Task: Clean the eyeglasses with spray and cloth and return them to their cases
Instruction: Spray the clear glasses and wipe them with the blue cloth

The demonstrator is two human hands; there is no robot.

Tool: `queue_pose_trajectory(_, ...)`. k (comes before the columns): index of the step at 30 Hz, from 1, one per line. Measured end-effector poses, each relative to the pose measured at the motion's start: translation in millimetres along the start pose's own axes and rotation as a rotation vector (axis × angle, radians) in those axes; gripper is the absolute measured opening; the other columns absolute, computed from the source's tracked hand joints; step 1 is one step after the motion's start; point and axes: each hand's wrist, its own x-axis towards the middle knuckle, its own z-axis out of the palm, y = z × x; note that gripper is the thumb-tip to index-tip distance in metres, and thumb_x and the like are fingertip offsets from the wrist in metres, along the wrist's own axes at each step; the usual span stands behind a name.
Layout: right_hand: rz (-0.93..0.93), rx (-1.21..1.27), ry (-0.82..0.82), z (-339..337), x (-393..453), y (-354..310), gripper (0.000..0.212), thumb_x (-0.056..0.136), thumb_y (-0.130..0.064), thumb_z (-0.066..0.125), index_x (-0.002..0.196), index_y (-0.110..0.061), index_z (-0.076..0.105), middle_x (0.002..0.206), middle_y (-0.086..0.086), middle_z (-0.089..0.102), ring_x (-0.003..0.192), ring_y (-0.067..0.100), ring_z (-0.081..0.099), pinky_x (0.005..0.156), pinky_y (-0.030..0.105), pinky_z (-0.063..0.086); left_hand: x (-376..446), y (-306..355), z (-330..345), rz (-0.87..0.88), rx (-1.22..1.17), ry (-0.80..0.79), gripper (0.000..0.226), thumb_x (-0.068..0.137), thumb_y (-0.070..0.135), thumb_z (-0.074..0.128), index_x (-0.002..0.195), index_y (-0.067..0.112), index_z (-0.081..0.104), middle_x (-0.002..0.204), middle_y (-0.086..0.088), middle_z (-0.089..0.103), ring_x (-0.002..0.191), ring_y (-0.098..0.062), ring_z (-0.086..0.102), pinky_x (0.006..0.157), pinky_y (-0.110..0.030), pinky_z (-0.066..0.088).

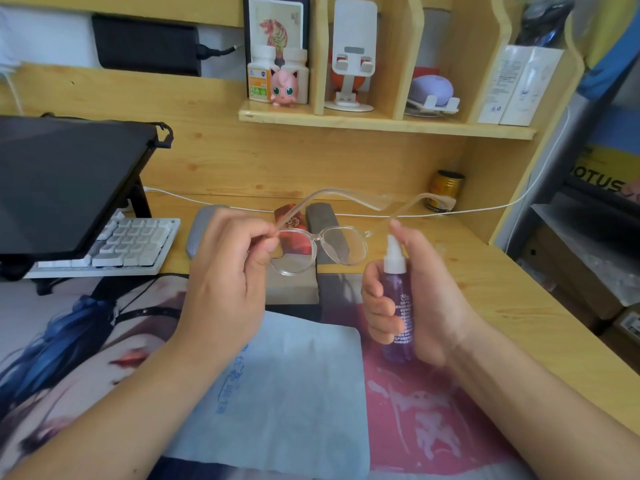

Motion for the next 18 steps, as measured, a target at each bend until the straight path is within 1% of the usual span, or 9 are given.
queue_pose_trajectory(3,-0.003,-0.072,-0.017,6,-4,3,0.070,0.088,-0.072,0.040,0.057,-0.009,0.043,0.048,0.007,0.030,0.040,0.017,0.022,0.047,0.028,0.020,1,-2,1,-0.063,-0.003,0.019,0.008,0.097,-0.003,0.054,0.097,0.001,0.061,0.097,0.001,0.052,0.088,-0.011,0.051,0.078,-0.015,0.039)
queue_pose_trajectory(5,-0.007,-0.123,-0.032,16,-5,6,0.071,0.087,-0.073,0.041,0.057,-0.009,0.044,0.048,0.007,0.032,0.040,0.018,0.023,0.046,0.027,0.023,2,-1,2,-0.071,-0.004,0.028,0.008,0.097,-0.001,0.053,0.097,0.000,0.061,0.097,0.001,0.052,0.087,-0.013,0.051,0.078,-0.015,0.039)
queue_pose_trajectory(8,-0.009,-0.164,-0.034,33,-4,7,0.071,0.086,-0.074,0.042,0.056,-0.010,0.047,0.049,0.007,0.035,0.041,0.019,0.025,0.047,0.028,0.025,2,1,5,-0.029,-0.004,0.017,0.009,0.098,0.001,0.052,0.097,-0.001,0.061,0.097,-0.001,0.052,0.089,-0.005,0.049,0.081,-0.015,0.038)
queue_pose_trajectory(11,0.009,-0.177,-0.032,42,-4,5,0.068,0.085,-0.072,0.043,0.056,-0.010,0.047,0.050,0.007,0.035,0.041,0.019,0.024,0.048,0.029,0.024,2,4,8,0.019,-0.011,-0.009,0.013,0.099,0.004,0.051,0.097,-0.003,0.062,0.099,-0.002,0.052,0.090,-0.004,0.048,0.083,-0.015,0.038)
queue_pose_trajectory(13,0.018,-0.202,-0.023,43,-5,5,0.065,0.084,-0.069,0.045,0.056,-0.011,0.047,0.050,0.007,0.035,0.041,0.019,0.024,0.049,0.030,0.024,2,4,9,0.038,-0.021,-0.022,0.012,0.098,0.002,0.051,0.097,-0.003,0.062,0.099,-0.001,0.051,0.094,0.000,0.049,0.083,-0.015,0.038)
queue_pose_trajectory(16,0.007,-0.212,0.007,42,-5,6,0.061,0.084,-0.065,0.046,0.055,-0.012,0.048,0.050,0.007,0.036,0.040,0.019,0.026,0.047,0.028,0.026,3,5,9,0.041,-0.032,-0.017,0.012,0.099,0.003,0.051,0.098,-0.002,0.062,0.099,-0.001,0.051,0.096,0.001,0.049,0.083,-0.016,0.038)
queue_pose_trajectory(18,-0.004,-0.184,0.027,41,-5,6,0.064,0.086,-0.066,0.046,0.055,-0.011,0.048,0.050,0.008,0.037,0.041,0.020,0.027,0.046,0.027,0.028,3,6,8,0.017,-0.040,-0.009,0.011,0.098,0.003,0.052,0.097,-0.002,0.062,0.099,0.002,0.052,0.096,0.005,0.049,0.082,-0.015,0.039)
